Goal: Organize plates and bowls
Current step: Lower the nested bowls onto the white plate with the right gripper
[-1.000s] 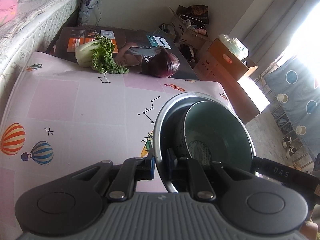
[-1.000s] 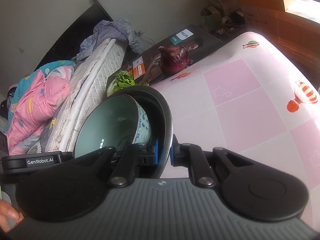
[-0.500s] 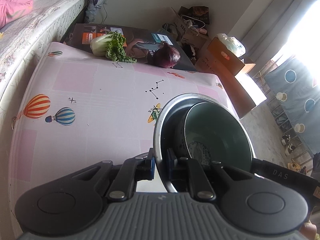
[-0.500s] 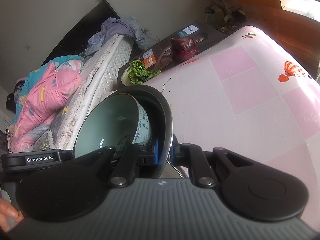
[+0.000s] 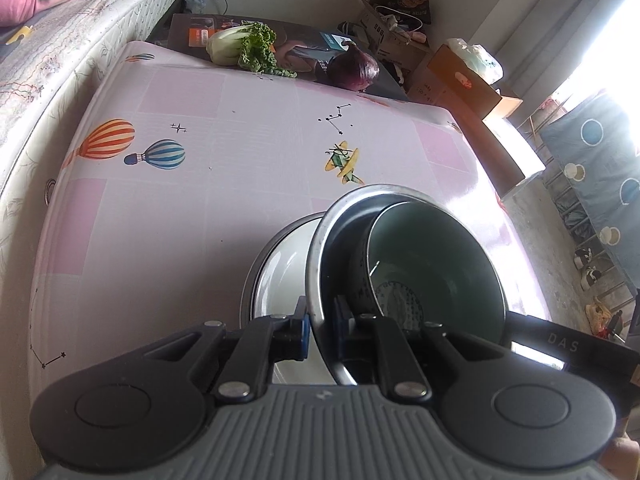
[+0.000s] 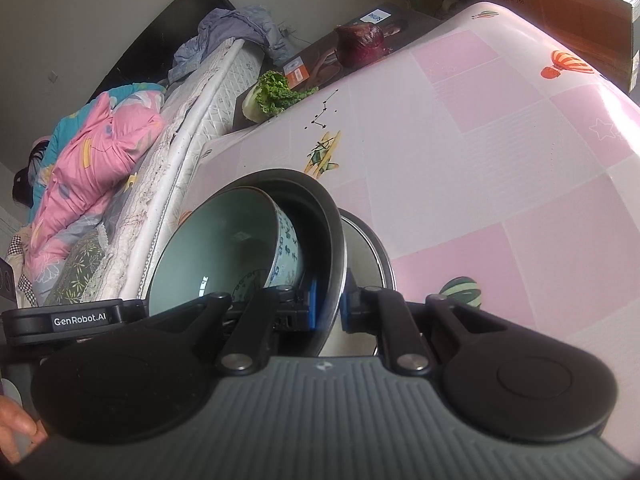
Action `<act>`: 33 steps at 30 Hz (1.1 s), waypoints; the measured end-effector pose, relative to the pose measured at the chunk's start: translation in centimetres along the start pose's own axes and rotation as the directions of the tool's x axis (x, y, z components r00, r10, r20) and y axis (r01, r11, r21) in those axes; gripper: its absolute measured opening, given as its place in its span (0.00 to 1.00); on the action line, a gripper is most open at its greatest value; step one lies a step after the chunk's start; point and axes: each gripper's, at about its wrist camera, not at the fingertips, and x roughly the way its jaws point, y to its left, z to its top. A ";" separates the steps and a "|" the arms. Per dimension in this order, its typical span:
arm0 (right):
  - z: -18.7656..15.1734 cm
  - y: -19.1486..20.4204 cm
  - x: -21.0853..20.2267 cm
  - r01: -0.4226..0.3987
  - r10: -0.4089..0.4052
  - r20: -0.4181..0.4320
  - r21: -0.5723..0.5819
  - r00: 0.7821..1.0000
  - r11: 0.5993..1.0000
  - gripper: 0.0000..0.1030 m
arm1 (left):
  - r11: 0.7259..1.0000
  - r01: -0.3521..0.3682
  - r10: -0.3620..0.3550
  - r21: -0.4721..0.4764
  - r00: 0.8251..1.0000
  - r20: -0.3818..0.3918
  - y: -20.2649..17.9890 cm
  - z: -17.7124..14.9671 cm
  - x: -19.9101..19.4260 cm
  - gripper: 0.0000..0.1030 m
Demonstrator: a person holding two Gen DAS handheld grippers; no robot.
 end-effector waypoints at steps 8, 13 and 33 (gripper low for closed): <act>-1.2 -0.3 1.4 -0.002 0.002 -0.028 -0.002 1.000 1.000 0.10 | 1.000 -0.025 0.025 -0.001 0.999 -0.023 0.8 -1.1 0.9 0.12; -1.6 -0.6 2.2 0.007 -0.007 -0.033 -0.002 0.999 1.000 0.10 | 0.999 -0.042 0.042 0.004 0.999 -0.032 1.0 -1.5 1.5 0.13; -0.8 -1.5 1.1 0.016 -0.015 0.025 -0.011 1.000 1.000 0.21 | 0.992 -0.084 0.071 0.096 0.989 0.132 1.0 -2.6 -3.4 0.60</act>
